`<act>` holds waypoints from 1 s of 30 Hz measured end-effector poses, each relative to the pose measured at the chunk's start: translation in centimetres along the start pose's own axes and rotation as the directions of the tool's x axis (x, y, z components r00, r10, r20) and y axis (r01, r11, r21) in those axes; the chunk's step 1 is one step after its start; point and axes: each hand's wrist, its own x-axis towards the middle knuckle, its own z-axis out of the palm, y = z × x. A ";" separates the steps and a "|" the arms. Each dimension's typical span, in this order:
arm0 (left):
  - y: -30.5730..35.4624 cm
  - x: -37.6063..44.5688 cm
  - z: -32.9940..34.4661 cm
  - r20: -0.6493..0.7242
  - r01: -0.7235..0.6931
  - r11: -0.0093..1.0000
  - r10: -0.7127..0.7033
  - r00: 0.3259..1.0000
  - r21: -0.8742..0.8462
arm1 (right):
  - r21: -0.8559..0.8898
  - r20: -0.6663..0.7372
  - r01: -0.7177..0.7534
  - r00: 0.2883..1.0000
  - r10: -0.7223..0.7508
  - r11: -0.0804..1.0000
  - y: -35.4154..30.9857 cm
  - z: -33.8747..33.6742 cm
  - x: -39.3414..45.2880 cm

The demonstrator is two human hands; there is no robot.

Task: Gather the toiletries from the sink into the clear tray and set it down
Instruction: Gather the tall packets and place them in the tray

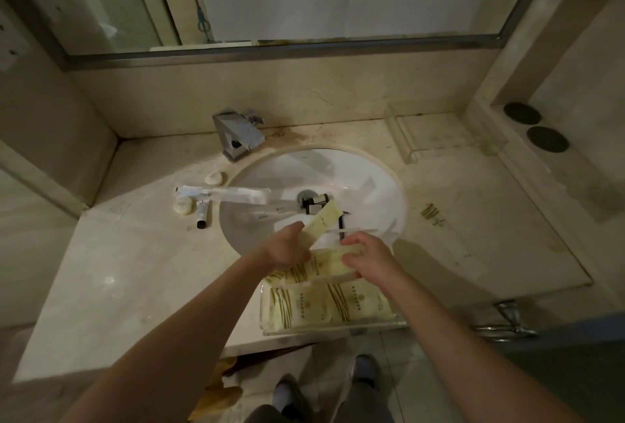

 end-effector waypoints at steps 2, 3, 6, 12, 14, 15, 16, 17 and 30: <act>0.0 0.3 0.7 0.001 0.012 1.000 -0.012 1.000 -0.028 | 0.013 0.000 -0.027 1.000 0.027 1.000 0.0 0.6 0.0; -0.1 0.4 1.0 0.001 0.019 0.999 -0.019 1.000 -0.047 | 0.010 -0.001 -0.034 0.999 0.034 0.999 -0.1 0.9 0.1; -0.2 0.7 1.5 -0.003 0.031 0.998 -0.031 1.000 -0.060 | -0.006 -0.020 -0.040 0.999 0.039 0.999 0.0 1.5 0.4; -0.5 1.2 1.3 -0.048 0.037 0.998 -0.040 0.998 -0.057 | 0.077 -0.077 -0.079 0.993 0.085 0.994 1.0 1.2 1.0; -0.6 1.3 1.2 -0.066 0.045 0.999 -0.045 0.997 -0.011 | 0.073 -0.098 -0.086 0.991 0.093 0.994 1.4 1.3 1.2; -0.7 1.3 1.1 -0.075 0.050 0.999 -0.049 0.996 0.009 | 0.063 -0.104 -0.089 0.990 0.095 0.994 1.6 1.3 1.3; -0.8 1.3 1.0 -0.080 0.053 0.999 -0.052 0.995 0.009 | 0.048 -0.106 -0.097 0.989 0.102 0.994 1.7 1.5 1.5; -1.0 1.3 1.0 -0.080 0.055 0.998 -0.055 0.995 -0.001 | 0.030 -0.100 -0.102 0.990 0.104 0.994 1.8 1.7 1.6; -1.9 1.5 1.0 -0.096 0.056 0.976 -0.036 0.995 0.208 | -0.755 0.020 0.142 0.981 -0.194 0.640 1.7 3.3 1.2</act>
